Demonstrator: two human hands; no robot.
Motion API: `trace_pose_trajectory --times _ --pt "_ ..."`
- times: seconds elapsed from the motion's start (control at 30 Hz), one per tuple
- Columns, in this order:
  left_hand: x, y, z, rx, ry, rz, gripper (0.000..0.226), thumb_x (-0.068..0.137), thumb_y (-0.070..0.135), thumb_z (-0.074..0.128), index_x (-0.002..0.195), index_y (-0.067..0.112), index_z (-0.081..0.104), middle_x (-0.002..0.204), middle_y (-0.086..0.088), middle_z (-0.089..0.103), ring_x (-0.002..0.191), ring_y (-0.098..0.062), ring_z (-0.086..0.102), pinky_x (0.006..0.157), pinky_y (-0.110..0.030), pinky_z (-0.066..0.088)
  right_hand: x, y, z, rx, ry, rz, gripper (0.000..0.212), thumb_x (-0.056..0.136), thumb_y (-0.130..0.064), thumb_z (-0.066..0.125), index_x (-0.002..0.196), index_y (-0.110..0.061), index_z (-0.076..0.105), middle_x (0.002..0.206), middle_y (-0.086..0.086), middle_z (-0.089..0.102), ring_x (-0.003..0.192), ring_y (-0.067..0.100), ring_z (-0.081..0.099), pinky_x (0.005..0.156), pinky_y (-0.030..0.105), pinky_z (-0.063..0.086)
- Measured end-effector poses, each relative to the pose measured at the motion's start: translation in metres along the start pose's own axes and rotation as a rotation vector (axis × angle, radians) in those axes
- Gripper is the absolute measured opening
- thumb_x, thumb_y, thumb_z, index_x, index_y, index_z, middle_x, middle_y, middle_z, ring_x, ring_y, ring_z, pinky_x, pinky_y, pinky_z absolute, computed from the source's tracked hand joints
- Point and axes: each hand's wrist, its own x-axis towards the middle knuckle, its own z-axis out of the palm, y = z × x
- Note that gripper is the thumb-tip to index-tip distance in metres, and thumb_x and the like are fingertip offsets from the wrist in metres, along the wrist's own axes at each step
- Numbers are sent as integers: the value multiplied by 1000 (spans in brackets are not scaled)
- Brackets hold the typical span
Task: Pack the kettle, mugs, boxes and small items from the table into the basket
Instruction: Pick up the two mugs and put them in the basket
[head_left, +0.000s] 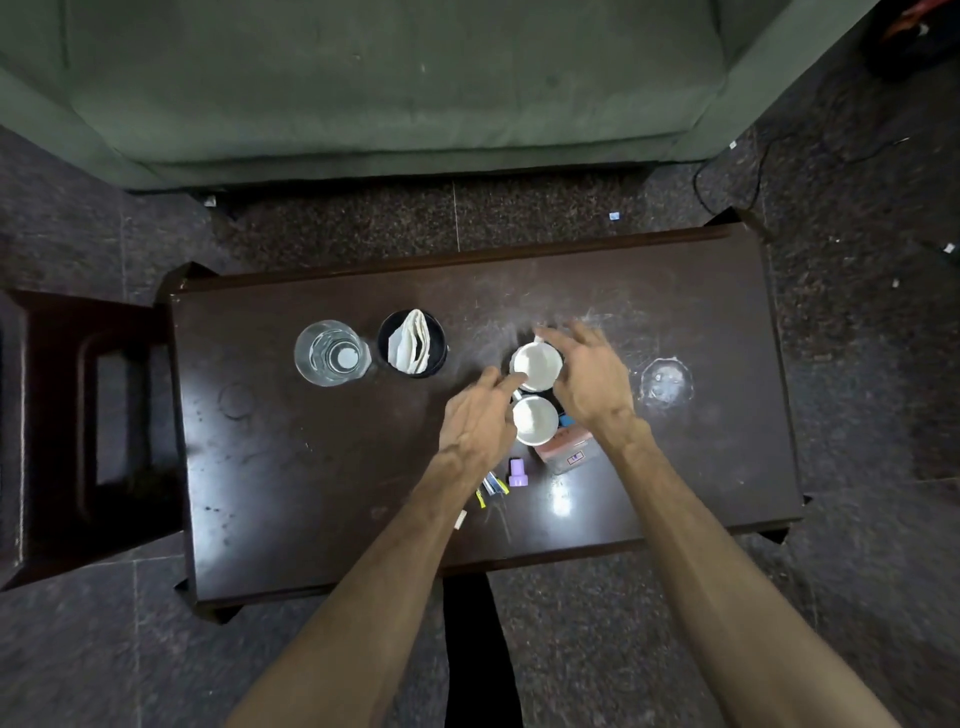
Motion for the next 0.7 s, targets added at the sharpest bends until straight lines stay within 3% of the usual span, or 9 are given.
trace_pose_trajectory --times 0.1,0.2,0.37,0.5,0.7 --pt "1 -1 2 7 25 -10 56 91 6 55 144 24 56 131 -5 57 104 -34 67 86 -41 51 23 2 1 -181 -146 -129 63 94 -9 64 151 -34 54 162 3 45 146 30 43 118 37 38" --pt "-1 -4 3 -13 54 -23 51 91 7 56 140 23 56 129 -5 57 98 -36 68 83 -43 53 31 2 3 -182 -141 -113 58 91 -6 66 143 -31 62 156 1 55 142 28 50 117 35 39" --pt "0 -9 4 -89 58 7 49 91 10 61 139 23 58 132 0 57 99 -32 68 87 -41 55 22 10 0 -88 -23 -11 39 90 -8 63 125 -22 71 127 8 73 117 37 64 91 42 55" --pt "6 -8 2 -89 59 2 46 93 11 64 137 24 59 128 0 60 101 -31 68 90 -40 54 17 22 1 -83 5 54 24 93 -15 65 114 -16 75 111 14 75 97 41 69 80 41 55" --pt "11 -7 3 -76 26 -3 34 96 15 59 129 24 62 124 0 59 101 -30 67 89 -38 50 4 43 9 45 -3 157 14 92 -18 64 97 -15 77 89 15 78 83 41 71 72 36 51"
